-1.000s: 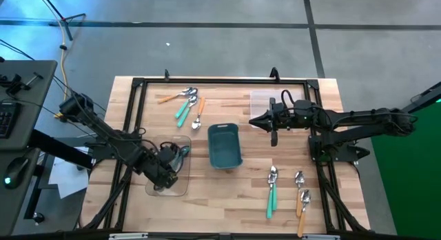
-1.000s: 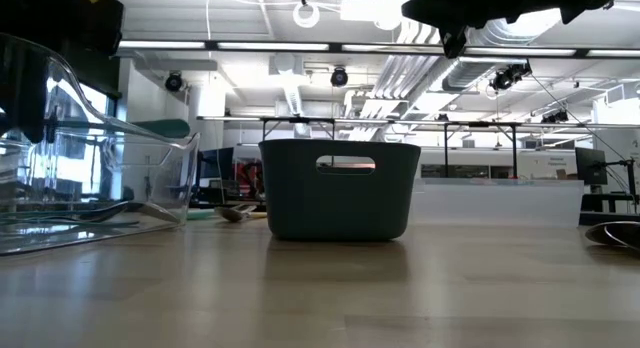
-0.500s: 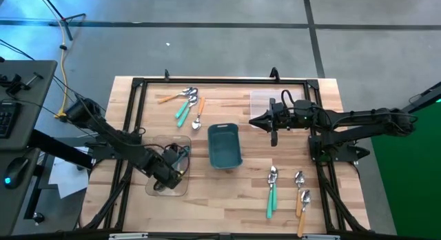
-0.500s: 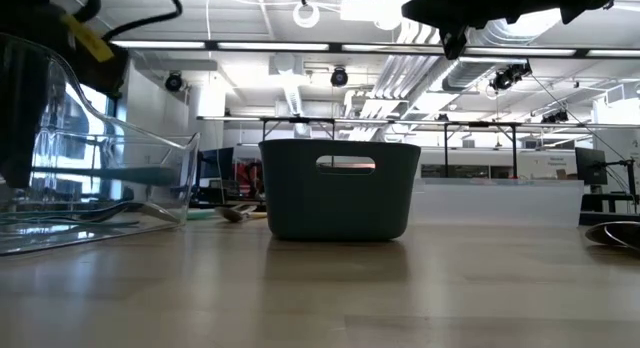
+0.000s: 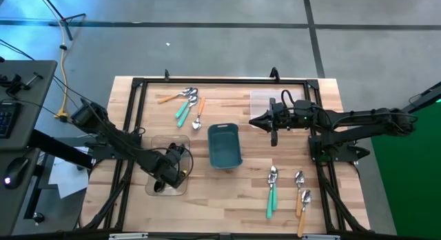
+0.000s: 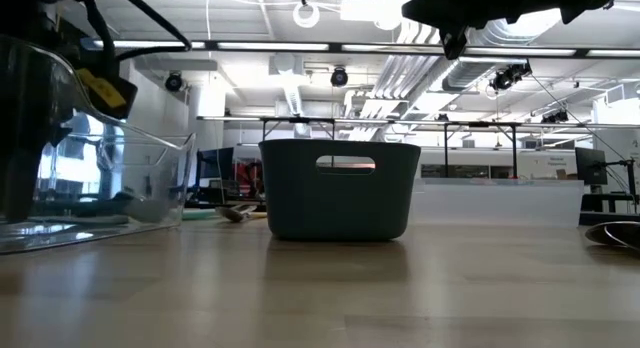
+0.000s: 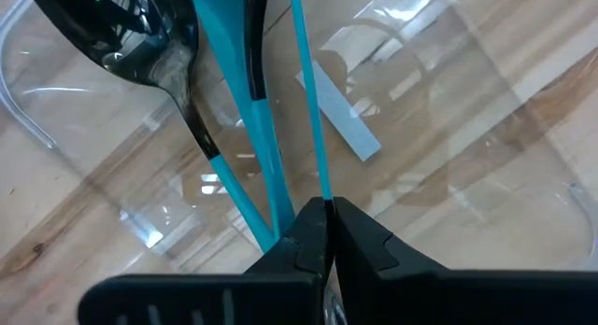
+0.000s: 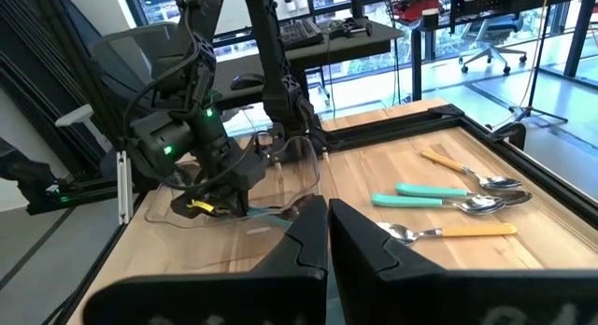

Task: Sort silverware by color (type)
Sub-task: Put the blue spoon into the transparent bin

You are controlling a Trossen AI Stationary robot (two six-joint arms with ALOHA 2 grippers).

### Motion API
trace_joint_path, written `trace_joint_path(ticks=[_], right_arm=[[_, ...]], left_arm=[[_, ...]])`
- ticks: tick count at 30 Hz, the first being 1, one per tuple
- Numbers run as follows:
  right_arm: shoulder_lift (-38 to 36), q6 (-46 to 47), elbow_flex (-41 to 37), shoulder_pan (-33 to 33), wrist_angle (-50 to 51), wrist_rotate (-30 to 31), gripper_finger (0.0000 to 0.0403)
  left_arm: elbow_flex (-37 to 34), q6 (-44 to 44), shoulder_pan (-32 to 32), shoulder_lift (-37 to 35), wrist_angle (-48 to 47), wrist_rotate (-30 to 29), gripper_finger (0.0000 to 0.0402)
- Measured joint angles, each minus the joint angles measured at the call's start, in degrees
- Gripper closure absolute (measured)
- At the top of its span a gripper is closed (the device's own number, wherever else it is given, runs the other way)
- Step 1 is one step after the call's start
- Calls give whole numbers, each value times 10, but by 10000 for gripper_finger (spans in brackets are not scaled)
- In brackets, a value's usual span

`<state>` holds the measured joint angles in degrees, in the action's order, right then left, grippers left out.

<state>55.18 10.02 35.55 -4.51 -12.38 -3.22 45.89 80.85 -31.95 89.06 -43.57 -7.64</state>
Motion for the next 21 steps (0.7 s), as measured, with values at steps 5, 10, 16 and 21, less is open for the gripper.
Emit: trace_joint_path(ticks=[5,10,16,21], right_arm=[[0,0,0,0,1,0,403],[0,0,0,0,2,0,403],[0,0,0,0,2,0,403],[0,0,0,0,3,0,403]], left_arm=[[-1,-13,6,-4,2,4,392],[-2,-34,10,-8,5,10,378],[-2,-69,20,-13,5,33,350],[-2,-88,28,-47,-3,34,310]])
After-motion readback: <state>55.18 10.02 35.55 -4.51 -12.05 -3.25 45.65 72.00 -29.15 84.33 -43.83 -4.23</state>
